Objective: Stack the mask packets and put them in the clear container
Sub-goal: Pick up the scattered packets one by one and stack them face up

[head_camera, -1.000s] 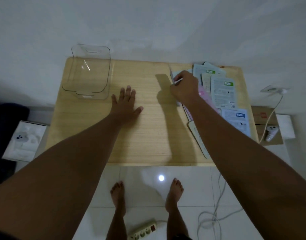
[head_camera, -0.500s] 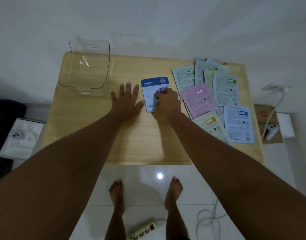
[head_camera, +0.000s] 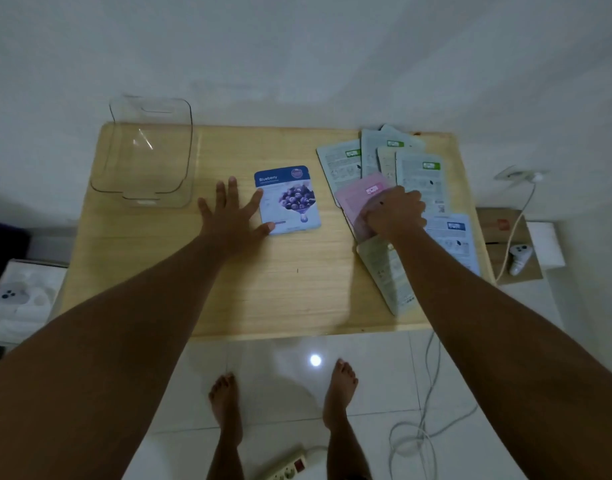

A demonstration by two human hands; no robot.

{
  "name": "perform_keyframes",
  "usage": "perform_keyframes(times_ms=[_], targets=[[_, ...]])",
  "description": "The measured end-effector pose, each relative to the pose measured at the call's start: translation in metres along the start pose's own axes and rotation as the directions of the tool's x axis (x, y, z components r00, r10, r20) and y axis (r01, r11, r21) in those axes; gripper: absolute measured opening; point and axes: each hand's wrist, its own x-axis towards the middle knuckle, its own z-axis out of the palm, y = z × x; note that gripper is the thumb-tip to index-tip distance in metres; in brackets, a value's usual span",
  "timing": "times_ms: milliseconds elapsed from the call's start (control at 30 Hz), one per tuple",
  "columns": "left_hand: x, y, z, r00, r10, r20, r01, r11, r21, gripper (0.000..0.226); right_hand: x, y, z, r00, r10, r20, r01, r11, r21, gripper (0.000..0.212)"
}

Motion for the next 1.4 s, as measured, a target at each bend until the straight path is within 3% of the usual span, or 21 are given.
perform_keyframes(times_ms=[133,167,333,467,567,633,733,767,867,1000,1100,1200,1400], targets=[[0.0,0.001,0.002,1.0,-0.002,-0.006,0.003,1.0,0.022,0.084,0.011,0.005,0.004,0.998,0.001,0.068,-0.009,0.993,0.121,0.093],[0.0,0.001,0.001,1.0,-0.002,-0.006,0.002,1.0,0.022,0.084,0.014,0.007,0.005,0.998,-0.015,0.069,0.005,0.989,0.147,0.092],[0.0,-0.001,0.001,1.0,0.003,0.003,-0.003,1.0,0.0,0.085,0.017,0.003,-0.004,0.971,-0.236,-0.027,0.234,0.937,0.259,0.026],[0.0,-0.003,0.0,1.0,0.009,0.008,-0.009,1.0,-0.015,0.086,0.009,-0.023,-0.028,0.926,-0.36,-0.115,0.378,0.878,0.292,0.018],[0.0,-0.005,-0.001,1.0,0.007,0.019,-0.007,1.0,-0.021,0.086,-0.003,-0.054,-0.036,0.901,-0.401,-0.168,0.433,0.857,0.279,0.032],[0.0,-0.005,-0.001,0.999,0.003,0.032,-0.002,1.0,-0.021,0.086,-0.013,-0.073,-0.027,0.892,-0.424,-0.158,0.453,0.842,0.294,0.034],[0.0,-0.004,0.002,0.999,0.0,0.034,0.001,1.0,-0.031,0.087,-0.032,-0.099,0.0,0.886,-0.456,-0.088,0.456,0.816,0.357,0.014],[0.0,-0.003,0.003,1.0,0.001,0.031,0.0,1.0,-0.031,0.086,-0.037,-0.108,0.01,0.876,-0.474,-0.086,0.47,0.801,0.371,0.019],[-0.001,-0.004,0.005,1.0,0.014,0.01,-0.014,0.999,-0.04,0.086,-0.055,-0.127,0.026,0.838,-0.54,-0.078,0.536,0.786,0.31,0.041],[-0.003,-0.004,0.002,1.0,0.03,-0.006,-0.031,0.998,-0.047,0.085,-0.061,-0.124,0.037,0.823,-0.565,0.048,0.552,0.818,0.165,0.04],[-0.003,-0.003,0.001,0.999,0.033,-0.01,-0.034,0.998,-0.051,0.083,-0.062,-0.109,0.041,0.83,-0.556,0.045,0.552,0.83,0.077,0.042],[-0.001,-0.001,-0.002,1.0,0.016,0.019,-0.015,0.999,-0.037,0.081,-0.066,-0.093,0.04,0.826,-0.558,0.079,0.559,0.829,0.019,0.02],[-0.005,0.0,-0.003,0.999,0.034,-0.022,-0.036,0.991,-0.129,0.073,-0.061,-0.073,0.053,0.759,-0.644,0.097,0.647,0.762,-0.009,0.039]])
